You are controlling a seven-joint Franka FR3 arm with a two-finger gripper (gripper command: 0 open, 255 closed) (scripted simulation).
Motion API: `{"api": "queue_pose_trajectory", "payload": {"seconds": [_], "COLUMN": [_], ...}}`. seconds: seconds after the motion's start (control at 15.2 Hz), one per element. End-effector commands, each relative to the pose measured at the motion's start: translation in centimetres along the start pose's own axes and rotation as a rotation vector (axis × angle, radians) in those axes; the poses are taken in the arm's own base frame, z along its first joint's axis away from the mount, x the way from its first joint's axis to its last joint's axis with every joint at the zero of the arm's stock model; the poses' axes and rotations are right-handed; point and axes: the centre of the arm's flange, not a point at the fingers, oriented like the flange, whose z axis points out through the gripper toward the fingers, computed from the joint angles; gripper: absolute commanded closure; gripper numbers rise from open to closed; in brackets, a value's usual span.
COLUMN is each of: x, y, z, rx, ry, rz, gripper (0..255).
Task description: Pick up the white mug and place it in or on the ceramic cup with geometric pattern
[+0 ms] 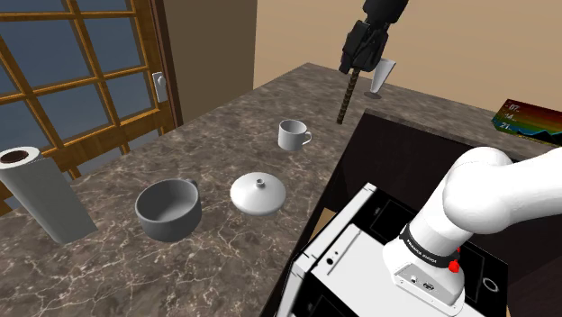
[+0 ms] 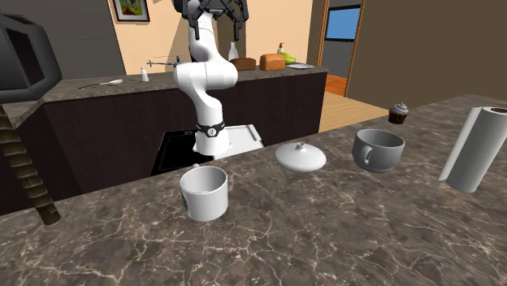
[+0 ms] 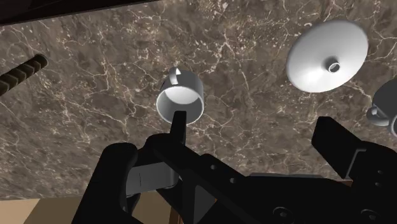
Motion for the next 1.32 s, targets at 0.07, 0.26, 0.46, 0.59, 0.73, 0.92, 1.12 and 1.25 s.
{"api": "queue_pose_trajectory", "payload": {"seconds": [0.07,0.26,0.46,0.59,0.73,0.92,1.12,1.25], "x": [0.8,3.1,5.3,6.7,8.0,9.9,11.8,12.9], "y": [0.1,0.3,0.5,0.6,0.8,1.0,1.2,1.3], "z": [1.2,4.7,8.2,10.7,13.1,16.8,20.6,23.1], "rx": [-0.001,-0.003,-0.005,-0.007,-0.009,-0.011,-0.013,-0.015], "ry": [-0.010,-0.039,-0.068,-0.088,-0.107,-0.136,-0.166,-0.185], "rz": [-0.001,-0.004,-0.007,-0.009,-0.011,-0.014,-0.017,-0.019], "gripper": [0,0,0,0,0,0,0,0]}}
